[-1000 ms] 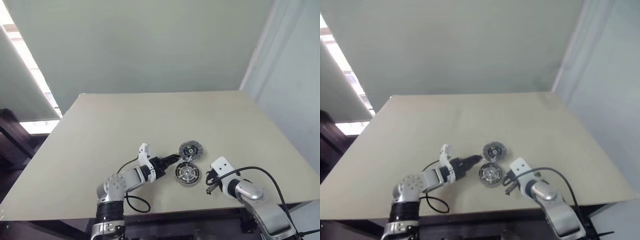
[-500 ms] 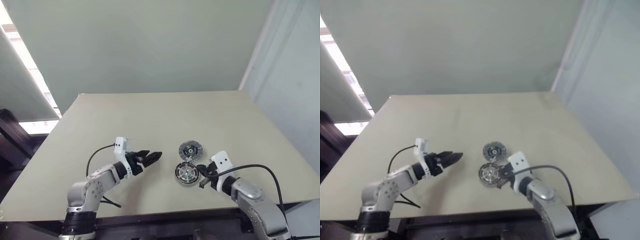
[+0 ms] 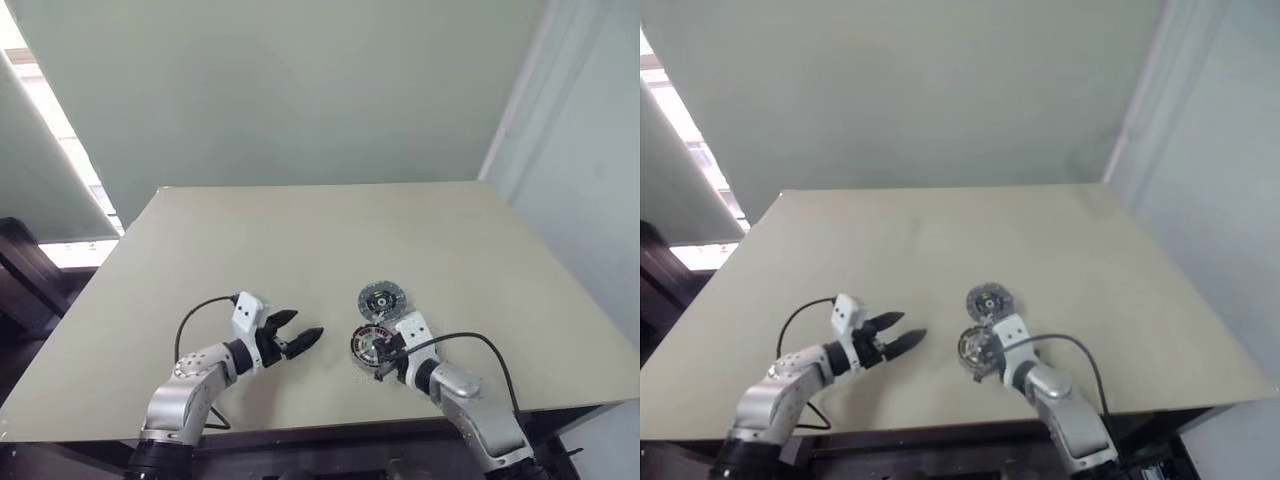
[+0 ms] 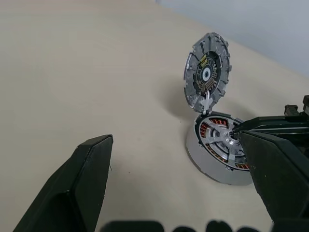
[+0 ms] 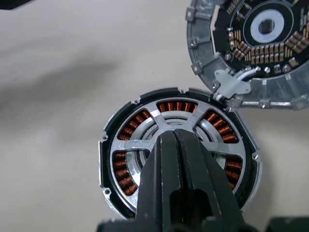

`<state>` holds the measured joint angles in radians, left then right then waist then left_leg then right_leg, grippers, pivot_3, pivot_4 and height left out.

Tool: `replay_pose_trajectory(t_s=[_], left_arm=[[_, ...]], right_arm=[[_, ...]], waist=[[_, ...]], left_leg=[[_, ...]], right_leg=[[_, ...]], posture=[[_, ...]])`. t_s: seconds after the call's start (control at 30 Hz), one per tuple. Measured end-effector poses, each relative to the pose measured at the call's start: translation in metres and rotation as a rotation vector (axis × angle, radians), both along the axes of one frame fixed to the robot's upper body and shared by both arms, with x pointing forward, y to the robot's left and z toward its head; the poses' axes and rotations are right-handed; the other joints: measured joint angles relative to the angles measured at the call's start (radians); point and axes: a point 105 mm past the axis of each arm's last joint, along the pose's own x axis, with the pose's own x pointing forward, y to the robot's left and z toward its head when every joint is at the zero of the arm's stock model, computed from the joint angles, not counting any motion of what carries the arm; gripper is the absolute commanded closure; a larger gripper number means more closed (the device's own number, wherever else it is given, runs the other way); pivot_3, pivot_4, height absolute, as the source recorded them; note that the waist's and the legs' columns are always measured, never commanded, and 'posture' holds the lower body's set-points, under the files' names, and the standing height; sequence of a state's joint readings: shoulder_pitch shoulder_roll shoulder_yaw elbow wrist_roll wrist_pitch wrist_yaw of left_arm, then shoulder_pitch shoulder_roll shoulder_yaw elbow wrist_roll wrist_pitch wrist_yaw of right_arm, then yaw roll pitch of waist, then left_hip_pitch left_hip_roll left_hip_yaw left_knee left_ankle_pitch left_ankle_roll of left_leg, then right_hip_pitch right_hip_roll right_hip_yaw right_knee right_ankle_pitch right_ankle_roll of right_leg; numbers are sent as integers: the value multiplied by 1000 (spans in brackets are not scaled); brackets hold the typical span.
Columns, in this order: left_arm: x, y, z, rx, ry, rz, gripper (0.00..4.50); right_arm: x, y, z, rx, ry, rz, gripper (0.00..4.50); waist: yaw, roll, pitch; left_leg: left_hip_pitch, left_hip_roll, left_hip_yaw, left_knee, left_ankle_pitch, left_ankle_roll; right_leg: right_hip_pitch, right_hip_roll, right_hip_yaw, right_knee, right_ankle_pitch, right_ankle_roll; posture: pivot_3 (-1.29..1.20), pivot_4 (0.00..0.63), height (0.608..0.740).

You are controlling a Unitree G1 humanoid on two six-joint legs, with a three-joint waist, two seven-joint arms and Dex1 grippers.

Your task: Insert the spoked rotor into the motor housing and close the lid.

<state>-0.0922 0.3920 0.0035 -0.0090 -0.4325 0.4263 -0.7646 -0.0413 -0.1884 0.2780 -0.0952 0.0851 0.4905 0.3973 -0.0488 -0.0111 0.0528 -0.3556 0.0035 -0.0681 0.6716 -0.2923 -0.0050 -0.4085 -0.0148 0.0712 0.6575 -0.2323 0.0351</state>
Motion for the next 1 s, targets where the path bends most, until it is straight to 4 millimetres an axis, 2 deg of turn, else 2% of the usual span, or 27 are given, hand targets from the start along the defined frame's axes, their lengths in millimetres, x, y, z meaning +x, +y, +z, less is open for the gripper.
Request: replay_pose_trajectory(t_s=[0.27, 0.37, 0.4, 0.43, 0.53, 0.73, 0.77, 0.8, 0.83, 1.0], left_arm=[[-3, -6, -6, 7, 32, -25, 32], [-3, -6, -6, 4, 35, -20, 32], [-3, -7, -7, 1, 37, -20, 425], [-3, -8, -7, -2, 42, -18, 635], [-5, -11, -11, -1, 77, -28, 1721], [-8, -16, -19, -26, 185, -33, 3948], [-8, -17, -20, -28, 191, -33, 4331], [-7, -20, -19, -32, 191, -38, 4500], [-6, -22, -18, -34, 189, -43, 4500], [-8, -31, -19, -33, 199, -74, 4500]], right_arm=[[7, -4, 10, 32, -33, -30, 4500], [7, -4, 9, 17, -29, -22, 4500], [5, -3, 4, 6, -17, -16, 4500], [4, -3, 2, 3, -9, -16, 4500], [3, -4, 2, 18, -11, -31, 4500], [7, -18, 19, -23, -91, -40, 4500], [8, -21, 23, -29, -107, -43, 4326], [9, -23, 28, -37, -125, -37, 4121], [9, -24, 32, -44, -142, -30, 3939], [7, -27, 44, -76, -182, -6, 2200]], waist=[[0, 0, 0], [0, 0, 0], [0, 0, 0], [0, 0, 0], [0, 0, 0], [0, 0, 0], [0, 0, 0], [0, 0, 0], [0, 0, 0], [0, 0, 0]], left_leg=[[0, 0, 0, 1, 0, 0], [0, 0, 0, 1, 0, 0], [0, 0, 0, 1, 0, 0], [1, 0, 0, 1, 0, 0], [1, 0, 0, 1, 0, 0], [0, 0, -1, 2, 0, 0], [0, 0, -1, 2, 0, 0], [0, 0, -1, 2, 0, 0], [0, 0, -1, 2, 0, 0], [0, 0, 0, 2, 0, 0]], right_leg=[[1, 0, 0, 1, 0, 0], [1, 0, 0, 1, 0, 0], [1, 0, 0, 1, 0, 0], [1, 0, 0, 1, 0, 0], [1, 0, 0, 1, 0, 0], [1, 0, 0, 1, 0, 0], [1, 0, 0, 1, 0, 0], [1, 0, 0, 1, 0, 0], [1, 0, 0, 2, 0, 0], [1, 0, 0, 1, 0, 0]], posture=[[0, 0, 740], [0, 0, 740], [0, 0, 740], [0, 0, 740], [0, 0, 740], [0, 0, 740], [0, 0, 740], [0, 0, 740], [0, 0, 740], [0, 0, 740]])
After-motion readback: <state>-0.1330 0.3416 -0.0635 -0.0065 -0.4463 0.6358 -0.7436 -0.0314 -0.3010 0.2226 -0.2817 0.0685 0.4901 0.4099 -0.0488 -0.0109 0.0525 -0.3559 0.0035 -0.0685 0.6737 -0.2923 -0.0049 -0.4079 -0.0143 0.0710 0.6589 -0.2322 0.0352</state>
